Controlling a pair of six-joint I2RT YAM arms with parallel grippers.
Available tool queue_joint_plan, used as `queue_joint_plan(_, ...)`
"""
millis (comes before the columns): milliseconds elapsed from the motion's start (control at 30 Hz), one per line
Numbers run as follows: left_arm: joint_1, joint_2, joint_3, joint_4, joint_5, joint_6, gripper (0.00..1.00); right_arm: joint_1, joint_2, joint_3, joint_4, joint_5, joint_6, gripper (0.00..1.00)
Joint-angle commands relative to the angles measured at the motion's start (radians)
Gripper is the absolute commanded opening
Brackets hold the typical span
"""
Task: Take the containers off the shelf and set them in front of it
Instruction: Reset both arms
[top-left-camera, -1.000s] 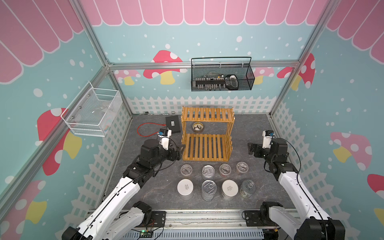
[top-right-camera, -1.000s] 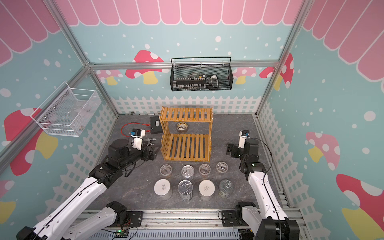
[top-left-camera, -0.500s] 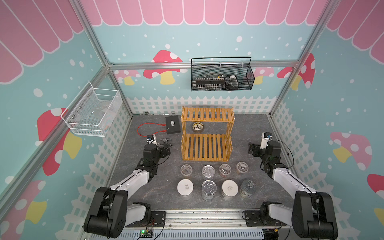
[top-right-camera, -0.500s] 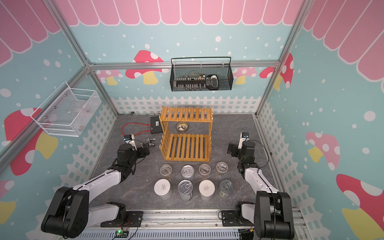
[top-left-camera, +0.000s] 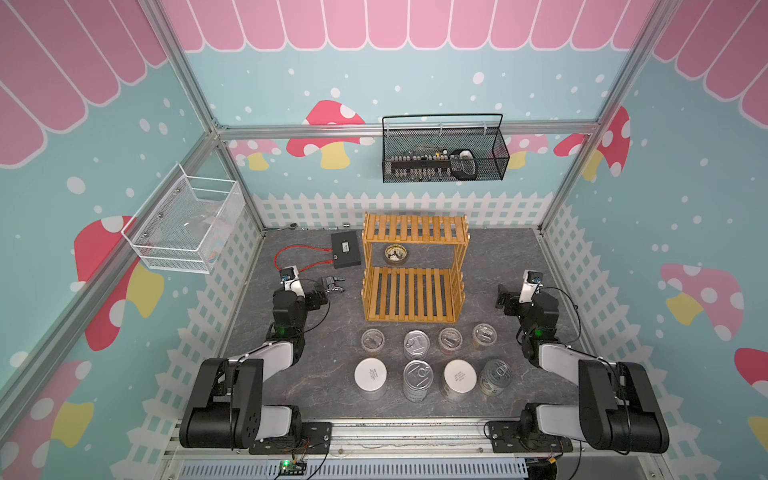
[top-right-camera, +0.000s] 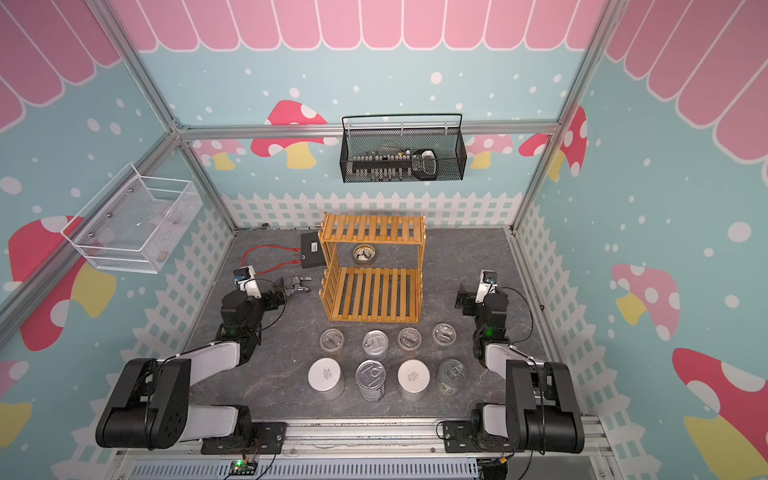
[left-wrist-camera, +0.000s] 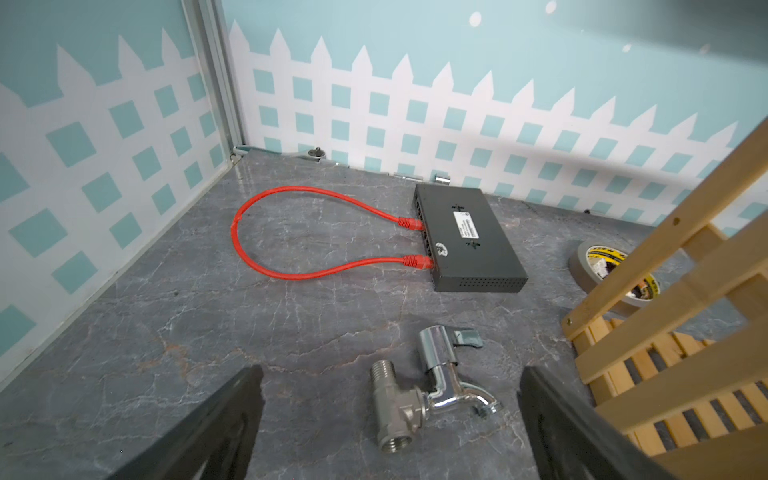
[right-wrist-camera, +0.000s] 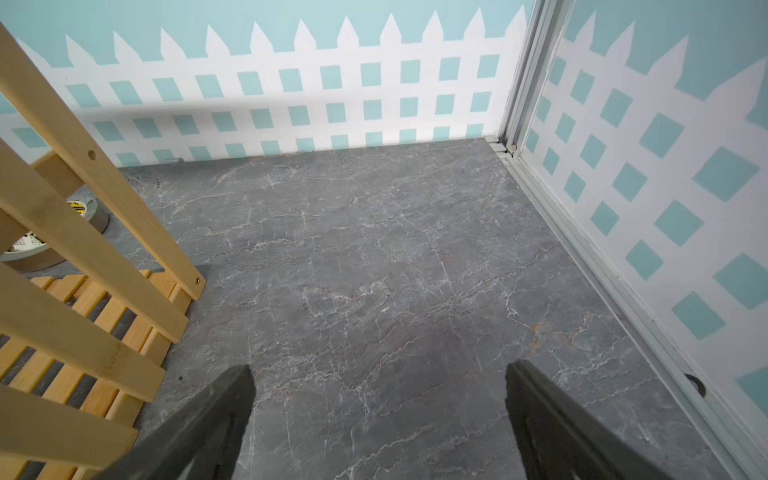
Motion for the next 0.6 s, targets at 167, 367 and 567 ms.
queue_joint_plan(167, -0.004, 0.138, 0.013, 0.195, 0.08, 0.033, 0.99, -0.002, 0.109, 0.001, 0.195, -0.083, -0.119, 0.99)
queue_joint_plan(367, -0.059, 0.148, -0.193, 0.575, -0.046, 0.042, 0.99, 0.014, 0.158, -0.077, 0.395, -0.105, -0.176, 0.99)
queue_joint_plan(567, -0.069, 0.175, -0.149, 0.539, -0.05, 0.07, 0.99, 0.014, 0.185, -0.151, 0.544, -0.085, -0.165, 0.99)
